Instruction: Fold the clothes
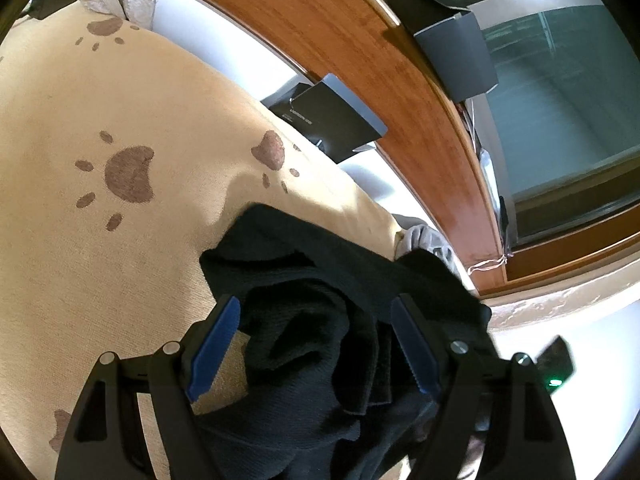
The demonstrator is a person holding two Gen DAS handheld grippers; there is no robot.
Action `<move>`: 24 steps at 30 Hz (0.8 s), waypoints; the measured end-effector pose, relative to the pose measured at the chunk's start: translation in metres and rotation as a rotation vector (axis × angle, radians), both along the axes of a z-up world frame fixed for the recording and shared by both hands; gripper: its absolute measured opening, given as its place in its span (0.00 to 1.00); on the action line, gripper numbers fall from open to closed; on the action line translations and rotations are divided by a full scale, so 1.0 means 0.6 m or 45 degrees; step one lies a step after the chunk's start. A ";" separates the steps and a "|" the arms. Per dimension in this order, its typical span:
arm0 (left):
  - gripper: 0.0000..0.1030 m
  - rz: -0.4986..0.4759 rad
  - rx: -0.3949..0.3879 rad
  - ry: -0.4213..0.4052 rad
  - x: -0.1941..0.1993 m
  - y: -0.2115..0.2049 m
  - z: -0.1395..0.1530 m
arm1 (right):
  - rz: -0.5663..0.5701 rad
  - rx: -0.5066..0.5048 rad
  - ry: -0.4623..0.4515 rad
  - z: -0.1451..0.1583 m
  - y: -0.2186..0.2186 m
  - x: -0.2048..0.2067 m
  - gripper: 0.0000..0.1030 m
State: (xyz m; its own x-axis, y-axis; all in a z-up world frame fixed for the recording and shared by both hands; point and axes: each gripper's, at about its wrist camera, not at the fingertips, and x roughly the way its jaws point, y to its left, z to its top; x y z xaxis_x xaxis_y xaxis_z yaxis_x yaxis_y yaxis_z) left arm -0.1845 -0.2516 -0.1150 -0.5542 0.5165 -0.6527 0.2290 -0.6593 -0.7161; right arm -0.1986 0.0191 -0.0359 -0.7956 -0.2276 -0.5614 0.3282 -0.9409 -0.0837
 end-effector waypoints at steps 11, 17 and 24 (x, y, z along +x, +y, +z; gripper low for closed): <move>0.79 -0.061 -0.009 0.079 0.009 0.015 0.031 | -0.130 -0.071 0.342 0.148 0.086 0.097 0.10; 0.79 -0.098 -0.096 0.226 0.039 0.031 0.076 | -0.166 -0.101 0.468 0.228 0.122 0.168 0.10; 0.79 -0.221 -0.334 0.291 0.102 0.059 0.102 | -0.272 -0.151 0.559 0.281 0.197 0.252 0.10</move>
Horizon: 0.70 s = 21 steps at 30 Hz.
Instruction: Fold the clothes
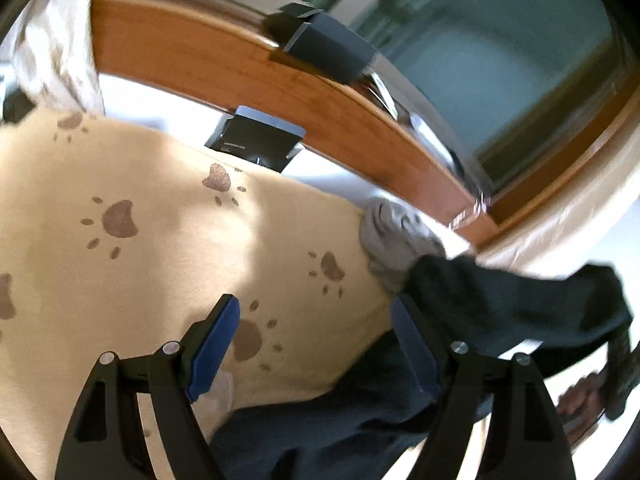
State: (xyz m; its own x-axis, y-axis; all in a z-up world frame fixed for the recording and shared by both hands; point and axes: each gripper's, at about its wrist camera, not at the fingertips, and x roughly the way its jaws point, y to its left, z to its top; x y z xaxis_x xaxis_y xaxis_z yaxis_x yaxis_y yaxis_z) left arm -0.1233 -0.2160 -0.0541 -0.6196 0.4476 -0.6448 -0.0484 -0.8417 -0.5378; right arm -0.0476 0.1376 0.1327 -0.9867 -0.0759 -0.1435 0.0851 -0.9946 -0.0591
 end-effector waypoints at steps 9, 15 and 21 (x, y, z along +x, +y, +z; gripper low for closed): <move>0.79 -0.207 -0.329 0.169 0.125 0.037 -0.033 | -0.245 -0.110 0.014 -0.023 0.146 0.086 0.10; 0.79 -0.333 -0.299 0.103 0.143 0.109 -0.062 | -0.267 -0.131 0.018 -0.037 0.176 0.138 0.10; 0.79 -0.566 -0.403 0.180 0.191 0.224 -0.075 | -0.213 -0.123 0.080 -0.016 0.162 0.168 0.10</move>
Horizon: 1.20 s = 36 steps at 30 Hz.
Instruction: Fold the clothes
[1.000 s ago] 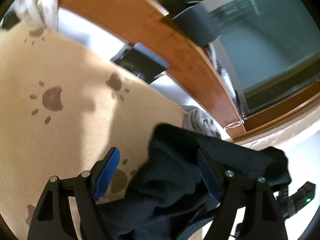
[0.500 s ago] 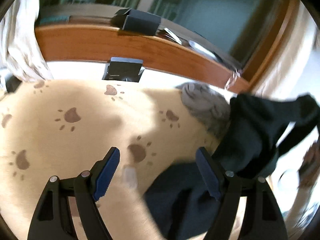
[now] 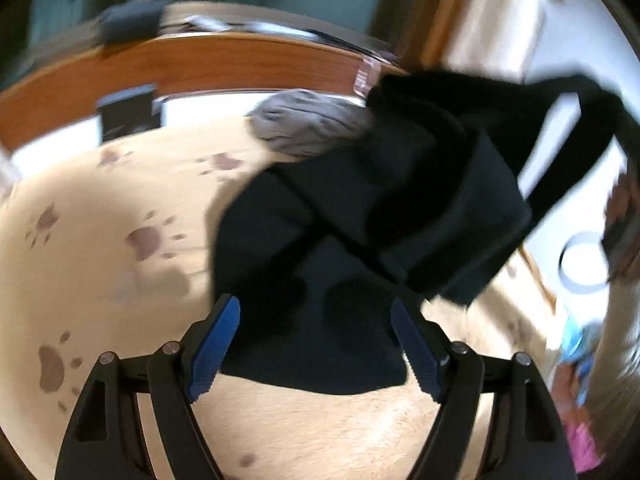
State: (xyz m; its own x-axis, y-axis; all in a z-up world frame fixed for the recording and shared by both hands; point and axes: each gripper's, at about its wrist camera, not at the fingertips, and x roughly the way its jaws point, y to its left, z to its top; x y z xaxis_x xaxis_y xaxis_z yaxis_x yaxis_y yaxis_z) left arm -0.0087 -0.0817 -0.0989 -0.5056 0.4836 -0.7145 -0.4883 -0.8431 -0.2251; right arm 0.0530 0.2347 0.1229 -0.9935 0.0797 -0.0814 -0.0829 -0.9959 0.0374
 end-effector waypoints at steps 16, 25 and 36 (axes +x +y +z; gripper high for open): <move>0.81 0.025 0.390 -0.127 0.043 0.015 0.076 | 0.245 0.143 0.265 0.085 -0.130 0.124 0.10; 0.82 0.226 0.510 -0.032 0.061 -0.080 0.118 | 0.337 0.216 0.384 0.121 -0.207 0.163 0.10; 0.88 0.254 0.488 0.063 0.093 -0.126 0.157 | 0.328 0.362 0.544 0.193 -0.294 0.216 0.10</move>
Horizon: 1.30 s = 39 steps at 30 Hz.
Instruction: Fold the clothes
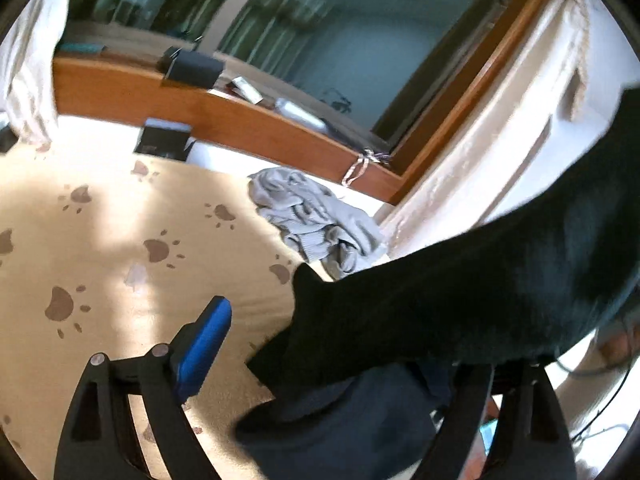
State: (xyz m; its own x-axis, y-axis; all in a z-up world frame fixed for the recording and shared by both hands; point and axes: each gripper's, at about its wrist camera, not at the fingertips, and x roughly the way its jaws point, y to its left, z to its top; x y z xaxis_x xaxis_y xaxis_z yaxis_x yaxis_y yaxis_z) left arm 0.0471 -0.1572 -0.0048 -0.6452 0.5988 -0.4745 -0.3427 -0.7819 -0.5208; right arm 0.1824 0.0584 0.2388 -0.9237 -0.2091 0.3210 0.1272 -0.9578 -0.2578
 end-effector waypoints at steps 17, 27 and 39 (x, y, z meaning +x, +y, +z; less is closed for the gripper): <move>0.88 -0.040 -0.236 0.256 0.073 0.021 -0.017 | 0.017 -0.060 0.149 0.058 -0.041 0.060 0.10; 0.88 0.154 -0.220 0.237 0.028 0.027 -0.037 | 0.076 -0.090 0.162 0.060 -0.028 0.093 0.10; 0.14 0.190 -0.134 0.348 0.032 -0.026 -0.032 | 0.040 -0.093 0.144 0.039 0.002 0.098 0.10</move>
